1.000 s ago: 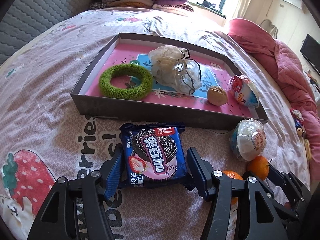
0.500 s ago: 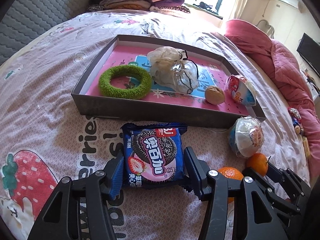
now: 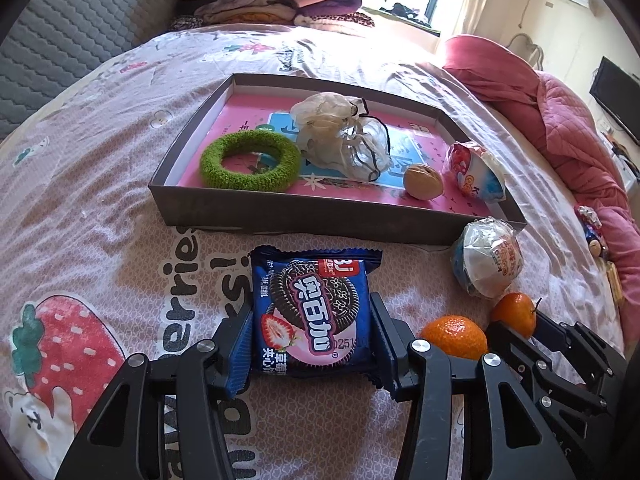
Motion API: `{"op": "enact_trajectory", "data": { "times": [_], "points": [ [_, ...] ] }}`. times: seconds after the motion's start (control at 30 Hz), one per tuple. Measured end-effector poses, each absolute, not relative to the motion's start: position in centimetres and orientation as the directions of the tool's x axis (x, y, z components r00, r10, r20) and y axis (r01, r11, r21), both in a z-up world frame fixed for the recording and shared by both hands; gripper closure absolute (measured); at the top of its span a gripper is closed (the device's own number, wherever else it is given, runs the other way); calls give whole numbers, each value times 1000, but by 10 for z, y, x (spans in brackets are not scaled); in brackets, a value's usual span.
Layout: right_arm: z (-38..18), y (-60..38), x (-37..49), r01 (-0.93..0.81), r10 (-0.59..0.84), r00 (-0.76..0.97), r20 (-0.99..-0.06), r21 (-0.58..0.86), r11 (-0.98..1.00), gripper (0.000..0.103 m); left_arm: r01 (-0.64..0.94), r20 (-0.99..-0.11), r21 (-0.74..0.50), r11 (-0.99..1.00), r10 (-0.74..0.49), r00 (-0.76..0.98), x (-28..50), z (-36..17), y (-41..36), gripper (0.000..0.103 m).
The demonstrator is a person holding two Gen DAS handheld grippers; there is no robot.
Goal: Organize objects
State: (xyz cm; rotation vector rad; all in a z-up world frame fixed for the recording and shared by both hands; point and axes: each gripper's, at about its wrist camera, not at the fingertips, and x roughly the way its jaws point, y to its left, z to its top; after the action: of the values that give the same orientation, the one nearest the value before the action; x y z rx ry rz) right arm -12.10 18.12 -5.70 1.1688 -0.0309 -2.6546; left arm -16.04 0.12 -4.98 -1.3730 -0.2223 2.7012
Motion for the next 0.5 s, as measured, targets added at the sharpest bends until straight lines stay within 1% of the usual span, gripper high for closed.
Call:
{"op": "enact_trajectory", "data": {
  "times": [0.5],
  "points": [
    [-51, 180, -116, 227, -239, -661, -712, 113, -967, 64, -44, -788, -165, -985, 159, -595, -148, -41, 3, 50]
  ]
}}
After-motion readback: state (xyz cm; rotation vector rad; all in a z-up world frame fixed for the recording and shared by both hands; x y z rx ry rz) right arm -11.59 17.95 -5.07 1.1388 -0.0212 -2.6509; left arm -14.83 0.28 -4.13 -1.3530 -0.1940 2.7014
